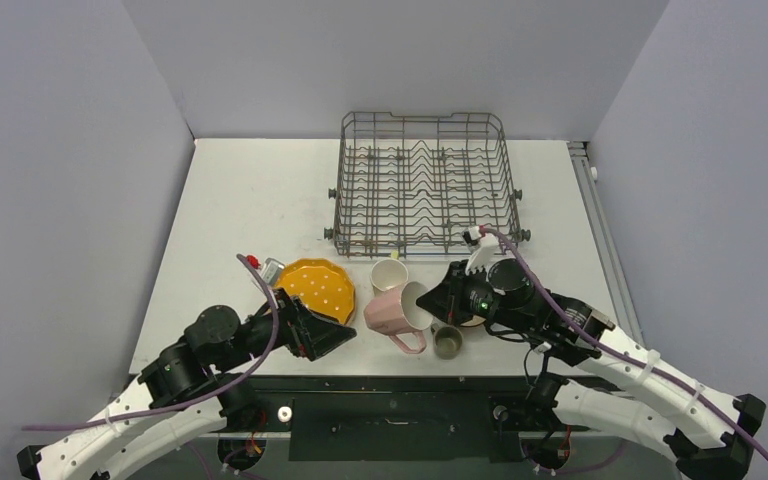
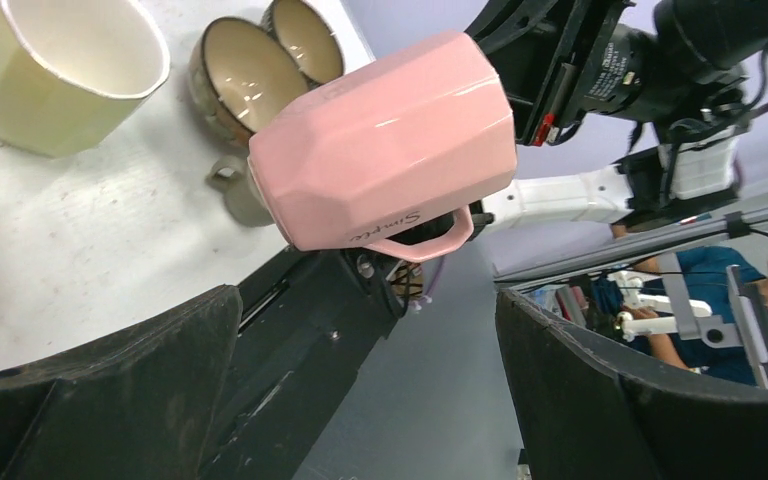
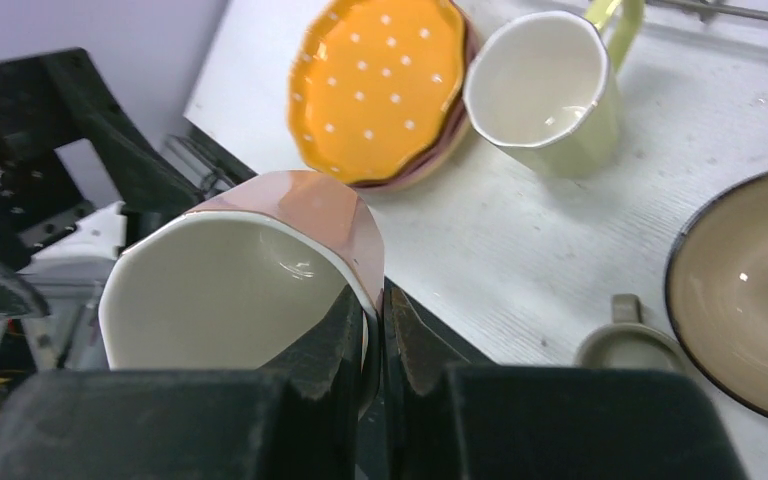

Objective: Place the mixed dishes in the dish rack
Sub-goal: Pick up the cup at the center of the board.

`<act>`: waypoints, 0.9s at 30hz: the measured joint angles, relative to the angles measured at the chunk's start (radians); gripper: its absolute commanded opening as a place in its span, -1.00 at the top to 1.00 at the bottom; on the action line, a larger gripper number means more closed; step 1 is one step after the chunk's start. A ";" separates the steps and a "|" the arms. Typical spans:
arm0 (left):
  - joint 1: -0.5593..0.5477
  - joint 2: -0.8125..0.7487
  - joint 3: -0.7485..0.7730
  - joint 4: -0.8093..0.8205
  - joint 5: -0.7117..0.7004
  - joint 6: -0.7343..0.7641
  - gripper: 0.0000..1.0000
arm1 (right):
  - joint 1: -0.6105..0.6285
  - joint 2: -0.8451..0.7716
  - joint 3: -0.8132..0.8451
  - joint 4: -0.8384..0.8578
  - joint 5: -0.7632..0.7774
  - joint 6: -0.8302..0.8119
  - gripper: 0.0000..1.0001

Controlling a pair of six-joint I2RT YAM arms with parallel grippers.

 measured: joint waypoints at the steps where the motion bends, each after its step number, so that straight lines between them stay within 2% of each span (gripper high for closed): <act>1: 0.000 -0.004 0.002 0.011 0.003 -0.005 -0.92 | 0.000 -0.012 0.000 0.018 -0.005 0.014 1.00; 14: 0.000 -0.067 0.006 0.262 0.011 -0.080 -0.93 | 0.000 -0.121 -0.035 0.307 -0.016 0.192 1.00; 27: 0.000 -0.046 -0.011 0.500 0.010 -0.122 -0.93 | 0.050 -0.080 -0.113 0.693 0.013 0.348 1.00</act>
